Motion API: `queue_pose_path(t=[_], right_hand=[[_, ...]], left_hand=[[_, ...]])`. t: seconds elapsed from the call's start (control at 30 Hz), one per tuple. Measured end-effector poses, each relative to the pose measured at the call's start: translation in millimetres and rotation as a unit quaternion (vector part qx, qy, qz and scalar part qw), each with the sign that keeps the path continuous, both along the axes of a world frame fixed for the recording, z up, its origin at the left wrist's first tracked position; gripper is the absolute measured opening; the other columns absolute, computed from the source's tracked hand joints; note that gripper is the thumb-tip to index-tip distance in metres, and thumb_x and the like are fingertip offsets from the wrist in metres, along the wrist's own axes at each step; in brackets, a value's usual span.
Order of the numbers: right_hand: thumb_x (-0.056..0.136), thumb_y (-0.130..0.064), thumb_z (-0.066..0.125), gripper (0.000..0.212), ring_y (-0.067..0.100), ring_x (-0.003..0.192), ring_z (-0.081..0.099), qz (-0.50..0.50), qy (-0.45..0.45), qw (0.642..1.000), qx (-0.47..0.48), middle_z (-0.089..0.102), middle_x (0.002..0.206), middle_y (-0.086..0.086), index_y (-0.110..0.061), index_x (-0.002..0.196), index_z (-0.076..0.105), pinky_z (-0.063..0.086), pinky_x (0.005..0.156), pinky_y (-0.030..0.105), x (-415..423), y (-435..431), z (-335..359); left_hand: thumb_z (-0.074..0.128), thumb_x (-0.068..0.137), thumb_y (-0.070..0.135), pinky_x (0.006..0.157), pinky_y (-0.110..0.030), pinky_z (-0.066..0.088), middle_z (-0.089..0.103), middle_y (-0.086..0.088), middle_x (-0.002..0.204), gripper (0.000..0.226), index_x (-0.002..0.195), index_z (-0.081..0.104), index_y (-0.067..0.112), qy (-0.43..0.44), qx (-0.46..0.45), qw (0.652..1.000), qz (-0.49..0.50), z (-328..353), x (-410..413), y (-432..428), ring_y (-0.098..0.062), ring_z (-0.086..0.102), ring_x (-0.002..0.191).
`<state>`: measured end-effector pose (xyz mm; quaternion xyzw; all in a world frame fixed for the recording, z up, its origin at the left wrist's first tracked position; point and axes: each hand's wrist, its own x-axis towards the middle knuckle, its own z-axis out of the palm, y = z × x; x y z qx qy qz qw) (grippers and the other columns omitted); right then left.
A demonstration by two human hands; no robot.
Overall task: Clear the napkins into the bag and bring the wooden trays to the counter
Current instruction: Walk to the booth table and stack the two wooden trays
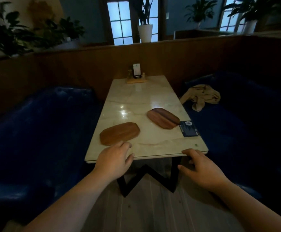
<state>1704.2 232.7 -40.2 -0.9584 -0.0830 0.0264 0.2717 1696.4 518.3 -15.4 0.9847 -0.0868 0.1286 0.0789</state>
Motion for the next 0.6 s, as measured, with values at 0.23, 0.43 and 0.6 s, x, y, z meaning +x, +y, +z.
queue_pose_path(t=[0.23, 0.43, 0.6], right_hand=[[0.082, -0.051, 0.063, 0.053, 0.011, 0.100, 0.056, 0.064, 0.024, 0.998, 0.000, 0.053, 0.128, -0.003, -0.032, 0.128, 0.044, 0.047, 0.077, 0.028, 141.3, 8.1, -26.5], [0.082, -0.049, 0.064, 0.054, 0.014, 0.102, 0.060, 0.104, 0.047, 0.993, -0.009, 0.053, 0.131, 0.000, -0.029, 0.129, 0.046, 0.052, 0.078, 0.034, 224.5, 18.4, -35.3], [0.082, -0.049, 0.064, 0.055, 0.014, 0.098, 0.061, 0.134, 0.084, 0.987, -0.023, 0.054, 0.130, 0.000, -0.027, 0.129, 0.047, 0.051, 0.078, 0.032, 285.7, 48.8, -54.6]], left_hand=[[0.044, 0.090, 0.047, 0.074, -0.031, 0.048, 0.057, 0.005, 0.114, 0.036, 0.120, 0.050, 0.027, 0.039, -0.023, 0.996, 0.080, -31.2, 109.9, 15.6, -0.015, 0.058, 0.097], [0.046, 0.089, 0.047, 0.073, -0.038, 0.053, 0.060, 0.001, 0.107, 0.030, 0.109, 0.053, 0.025, 0.074, -0.059, 0.984, 0.148, -58.4, 156.9, 40.8, -0.016, 0.060, 0.088], [0.049, 0.089, 0.043, 0.075, -0.036, 0.052, 0.060, 0.001, 0.113, 0.031, 0.114, 0.053, 0.025, 0.103, -0.103, 0.971, 0.192, -83.7, 192.3, 74.2, -0.018, 0.059, 0.095]])
